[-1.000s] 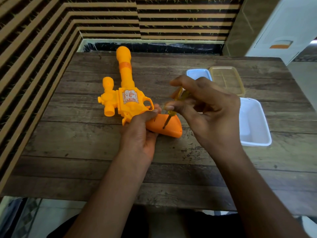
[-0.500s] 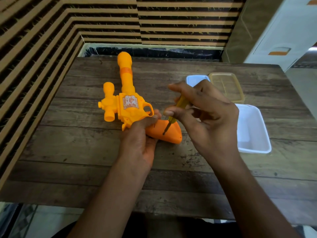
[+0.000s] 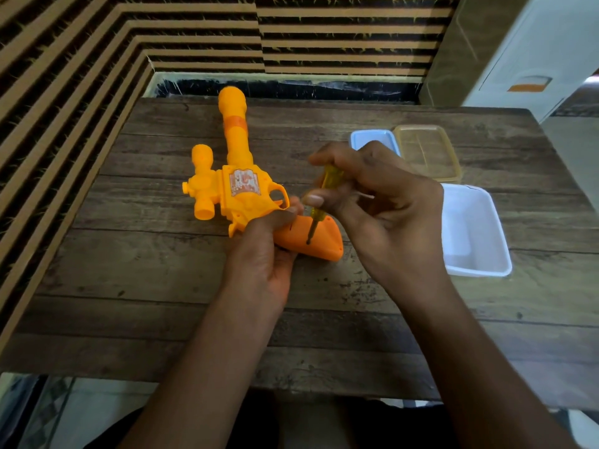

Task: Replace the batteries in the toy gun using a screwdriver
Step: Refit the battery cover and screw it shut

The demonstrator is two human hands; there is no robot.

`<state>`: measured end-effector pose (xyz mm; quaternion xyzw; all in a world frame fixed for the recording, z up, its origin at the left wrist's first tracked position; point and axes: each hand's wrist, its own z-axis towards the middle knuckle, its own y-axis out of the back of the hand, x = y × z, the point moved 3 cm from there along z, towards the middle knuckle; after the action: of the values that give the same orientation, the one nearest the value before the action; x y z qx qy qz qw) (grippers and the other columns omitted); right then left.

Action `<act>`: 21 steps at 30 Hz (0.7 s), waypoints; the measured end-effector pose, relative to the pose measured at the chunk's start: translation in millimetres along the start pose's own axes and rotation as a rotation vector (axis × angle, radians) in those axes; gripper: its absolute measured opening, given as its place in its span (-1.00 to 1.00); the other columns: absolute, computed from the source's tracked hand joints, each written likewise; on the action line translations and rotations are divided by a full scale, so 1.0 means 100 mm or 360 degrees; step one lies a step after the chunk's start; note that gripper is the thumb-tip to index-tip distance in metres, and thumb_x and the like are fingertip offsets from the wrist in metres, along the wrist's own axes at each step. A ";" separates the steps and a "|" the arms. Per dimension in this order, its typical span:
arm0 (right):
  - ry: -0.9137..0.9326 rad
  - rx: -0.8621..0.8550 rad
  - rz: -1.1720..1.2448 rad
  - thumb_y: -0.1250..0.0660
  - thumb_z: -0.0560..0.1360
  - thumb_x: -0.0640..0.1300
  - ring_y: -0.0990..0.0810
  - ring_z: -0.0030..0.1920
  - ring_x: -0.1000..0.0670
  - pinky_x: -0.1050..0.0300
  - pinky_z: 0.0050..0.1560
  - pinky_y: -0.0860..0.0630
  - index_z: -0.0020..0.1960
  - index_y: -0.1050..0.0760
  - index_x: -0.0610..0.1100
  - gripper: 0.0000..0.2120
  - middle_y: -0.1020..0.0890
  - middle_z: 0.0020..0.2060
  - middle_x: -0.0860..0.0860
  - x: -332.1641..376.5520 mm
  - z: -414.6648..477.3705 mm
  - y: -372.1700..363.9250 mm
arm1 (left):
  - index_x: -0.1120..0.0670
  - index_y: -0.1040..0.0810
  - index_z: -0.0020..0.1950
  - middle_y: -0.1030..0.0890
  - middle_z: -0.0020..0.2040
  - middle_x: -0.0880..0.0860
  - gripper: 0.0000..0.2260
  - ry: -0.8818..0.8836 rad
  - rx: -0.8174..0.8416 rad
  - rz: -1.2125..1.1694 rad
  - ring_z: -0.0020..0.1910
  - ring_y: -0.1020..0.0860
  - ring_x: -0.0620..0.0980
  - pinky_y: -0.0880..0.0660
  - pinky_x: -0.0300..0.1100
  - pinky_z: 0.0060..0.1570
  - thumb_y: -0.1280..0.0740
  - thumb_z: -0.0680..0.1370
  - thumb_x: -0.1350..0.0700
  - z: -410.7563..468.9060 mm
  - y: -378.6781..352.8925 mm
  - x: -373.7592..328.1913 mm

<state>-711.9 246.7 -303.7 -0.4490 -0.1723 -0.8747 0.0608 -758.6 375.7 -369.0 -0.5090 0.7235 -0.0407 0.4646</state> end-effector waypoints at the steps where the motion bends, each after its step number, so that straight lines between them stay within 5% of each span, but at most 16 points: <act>1: 0.0009 -0.0012 -0.0012 -0.51 0.53 -0.24 -0.54 -0.23 -0.05 0.09 -0.19 -0.45 0.15 -0.69 -0.17 -0.81 -0.55 -0.23 -0.09 0.00 0.00 0.01 | 0.13 -0.65 0.20 -0.75 0.04 0.11 -0.72 -0.0003 0.0003 -0.0007 0.11 -0.71 0.06 -0.71 -0.10 -0.17 -0.39 0.54 0.38 0.00 0.00 0.00; 6: 0.0000 0.0089 0.0157 -0.39 0.59 -0.39 -0.71 0.06 -0.16 -0.25 0.05 -0.61 0.17 -0.65 -0.23 -0.80 -0.70 -0.01 -0.12 0.00 -0.02 0.03 | 0.10 -0.67 0.14 -0.78 -0.01 0.07 -0.73 -0.0019 -0.0039 0.0013 0.10 -0.73 0.04 -0.71 -0.10 -0.20 -0.42 0.52 0.38 0.03 0.02 0.01; 14: -0.0054 0.0008 0.0054 -0.52 0.52 -0.26 -0.56 -0.19 -0.07 0.12 -0.15 -0.49 0.12 -0.69 -0.15 -0.82 -0.58 -0.17 -0.23 0.01 0.01 0.05 | 0.17 -0.62 0.33 -0.76 0.02 0.09 -0.62 -0.0005 -0.0045 0.0024 -0.01 -0.74 -0.01 -0.67 -0.15 -0.31 -0.42 0.52 0.37 0.01 0.02 0.00; 18: -0.0032 0.0187 0.0195 -0.39 0.57 -0.38 -0.69 0.00 -0.18 -0.24 0.03 -0.61 0.24 -0.62 -0.23 -0.74 -0.67 -0.01 -0.19 0.01 -0.02 0.03 | 0.15 -0.62 0.35 -0.76 0.10 0.11 -0.60 0.0004 -0.0055 -0.0008 0.10 -0.73 0.06 -0.69 -0.11 -0.26 -0.42 0.53 0.38 0.00 0.02 0.00; 21: -0.0030 0.0196 0.0151 -0.40 0.55 -0.44 -0.70 -0.02 -0.20 -0.23 -0.01 -0.59 0.24 -0.62 -0.18 -0.68 -0.70 -0.05 -0.17 0.01 -0.01 0.02 | 0.12 -0.65 0.23 -0.77 0.02 0.09 -0.68 -0.0016 -0.0057 0.0008 0.06 -0.73 0.04 -0.70 -0.13 -0.24 -0.42 0.52 0.38 0.00 0.02 -0.01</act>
<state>-712.6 244.4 -303.4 -0.4603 -0.2048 -0.8543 0.1281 -760.5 377.2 -369.6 -0.5156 0.7230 -0.0241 0.4592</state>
